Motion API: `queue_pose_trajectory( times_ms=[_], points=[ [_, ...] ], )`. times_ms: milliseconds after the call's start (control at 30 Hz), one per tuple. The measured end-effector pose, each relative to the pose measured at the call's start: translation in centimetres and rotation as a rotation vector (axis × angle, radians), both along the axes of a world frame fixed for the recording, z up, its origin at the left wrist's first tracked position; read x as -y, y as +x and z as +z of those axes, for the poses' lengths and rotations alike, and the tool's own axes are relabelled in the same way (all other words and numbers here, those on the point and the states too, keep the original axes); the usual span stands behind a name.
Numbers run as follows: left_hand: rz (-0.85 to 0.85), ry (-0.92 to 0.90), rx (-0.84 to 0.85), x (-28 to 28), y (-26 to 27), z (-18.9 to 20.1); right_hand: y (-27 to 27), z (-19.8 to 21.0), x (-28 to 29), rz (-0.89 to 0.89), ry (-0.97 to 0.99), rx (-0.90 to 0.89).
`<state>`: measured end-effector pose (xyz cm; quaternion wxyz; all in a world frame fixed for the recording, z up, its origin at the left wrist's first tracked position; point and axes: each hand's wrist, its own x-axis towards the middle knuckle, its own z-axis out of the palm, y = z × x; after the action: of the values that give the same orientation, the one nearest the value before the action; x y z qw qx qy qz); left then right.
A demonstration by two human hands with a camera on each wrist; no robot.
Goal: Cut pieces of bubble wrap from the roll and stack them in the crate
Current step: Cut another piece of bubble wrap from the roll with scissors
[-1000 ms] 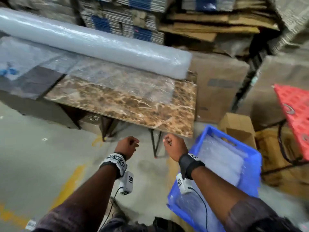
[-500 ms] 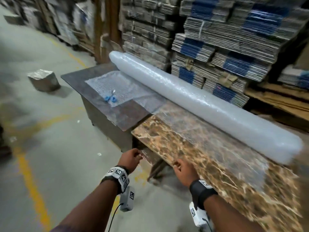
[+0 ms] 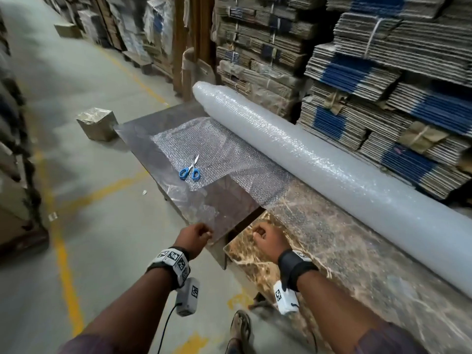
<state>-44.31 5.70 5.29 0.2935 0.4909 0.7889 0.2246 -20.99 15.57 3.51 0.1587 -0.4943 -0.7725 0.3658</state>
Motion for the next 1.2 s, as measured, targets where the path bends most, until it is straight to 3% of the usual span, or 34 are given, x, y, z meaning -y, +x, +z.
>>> queue_pose_trajectory(
  times_ms=[167, 567, 767, 933, 1200],
  points=[
    [0.067, -0.013, -0.051, -6.5, -5.1, 0.7, -6.1, 0.1, -7.9, 0.033, -0.03, -0.04],
    [0.153, -0.094, -0.122, -15.2, -16.0, -1.1, -20.5, -0.6, -17.7, 0.089, -0.112, -0.063],
    [0.119, -0.114, -0.085, -21.5, -22.4, -3.9, -28.4, -1.3, -21.4, 0.012, -0.075, 0.025],
    [0.085, -0.131, -0.032, -25.9, -27.0, -6.9, -34.0, -3.5, -23.5, -0.017, -0.154, 0.143],
    [0.032, -0.259, 0.037, -28.6, -29.2, -9.8, -36.6, -6.6, -23.9, -0.099, -0.259, 0.354]
  ],
)
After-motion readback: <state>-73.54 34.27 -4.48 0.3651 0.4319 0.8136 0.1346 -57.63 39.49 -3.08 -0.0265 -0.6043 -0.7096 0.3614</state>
